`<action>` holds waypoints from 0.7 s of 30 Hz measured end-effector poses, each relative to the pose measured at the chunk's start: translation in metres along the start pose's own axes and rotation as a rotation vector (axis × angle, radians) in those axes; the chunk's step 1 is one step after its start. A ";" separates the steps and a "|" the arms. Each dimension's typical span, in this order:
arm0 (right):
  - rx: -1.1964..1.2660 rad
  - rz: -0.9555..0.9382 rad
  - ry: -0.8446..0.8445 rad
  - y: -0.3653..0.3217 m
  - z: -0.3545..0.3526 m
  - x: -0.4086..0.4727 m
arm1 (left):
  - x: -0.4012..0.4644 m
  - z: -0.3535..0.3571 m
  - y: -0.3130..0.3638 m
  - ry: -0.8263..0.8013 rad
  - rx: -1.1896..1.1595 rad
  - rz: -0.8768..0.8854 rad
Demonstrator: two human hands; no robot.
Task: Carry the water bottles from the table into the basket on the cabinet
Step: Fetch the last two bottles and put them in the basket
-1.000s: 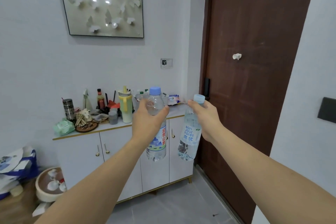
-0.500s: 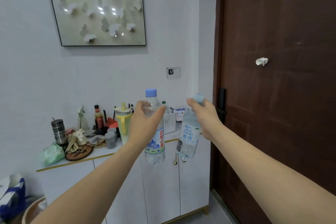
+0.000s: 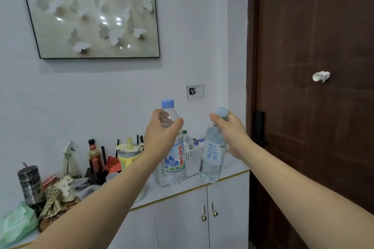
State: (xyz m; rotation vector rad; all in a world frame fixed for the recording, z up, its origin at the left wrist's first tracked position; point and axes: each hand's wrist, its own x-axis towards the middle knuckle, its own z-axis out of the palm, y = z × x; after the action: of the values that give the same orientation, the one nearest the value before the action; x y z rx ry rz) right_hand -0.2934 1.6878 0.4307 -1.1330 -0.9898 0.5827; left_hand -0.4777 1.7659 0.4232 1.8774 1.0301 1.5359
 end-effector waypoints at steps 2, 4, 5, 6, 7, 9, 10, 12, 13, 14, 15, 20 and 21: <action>0.002 0.002 -0.001 0.006 0.014 0.027 | 0.025 0.006 -0.013 0.001 -0.020 0.007; -0.008 0.002 -0.011 0.013 0.026 0.054 | 0.050 0.012 -0.025 0.013 -0.047 0.020; -0.008 0.004 -0.017 0.017 0.031 0.068 | 0.062 0.015 -0.031 0.027 -0.055 0.027; -0.008 0.008 -0.026 0.022 0.035 0.081 | 0.073 0.018 -0.036 0.043 -0.061 0.032; -0.008 0.015 -0.039 0.026 0.038 0.094 | 0.085 0.022 -0.041 0.057 -0.065 0.032; -0.007 0.040 -0.062 0.033 0.044 0.119 | 0.106 0.031 -0.051 0.071 -0.076 0.024; -0.005 0.051 -0.068 0.038 0.046 0.133 | 0.117 0.037 -0.057 0.068 -0.087 0.017; 0.010 0.063 -0.061 0.049 0.051 0.160 | 0.136 0.049 -0.067 0.061 -0.110 -0.003; 0.019 0.068 -0.045 0.056 0.053 0.171 | 0.145 0.055 -0.071 0.060 -0.117 -0.014; 0.025 0.076 -0.024 0.063 0.055 0.184 | 0.154 0.061 -0.074 0.056 -0.122 -0.027; 0.028 0.090 -0.008 0.070 0.057 0.198 | 0.165 0.068 -0.079 0.048 -0.127 -0.042; 0.028 0.149 -0.048 0.108 0.056 0.260 | 0.216 0.100 -0.105 -0.120 -0.140 -0.119; 0.048 0.157 -0.070 0.116 0.055 0.273 | 0.227 0.105 -0.111 -0.129 -0.120 -0.121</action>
State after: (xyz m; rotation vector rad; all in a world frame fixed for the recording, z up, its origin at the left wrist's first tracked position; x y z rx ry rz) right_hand -0.2029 1.9752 0.4226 -1.1606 -0.9471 0.7726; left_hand -0.3848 2.0221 0.4457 1.7732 0.9533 1.3593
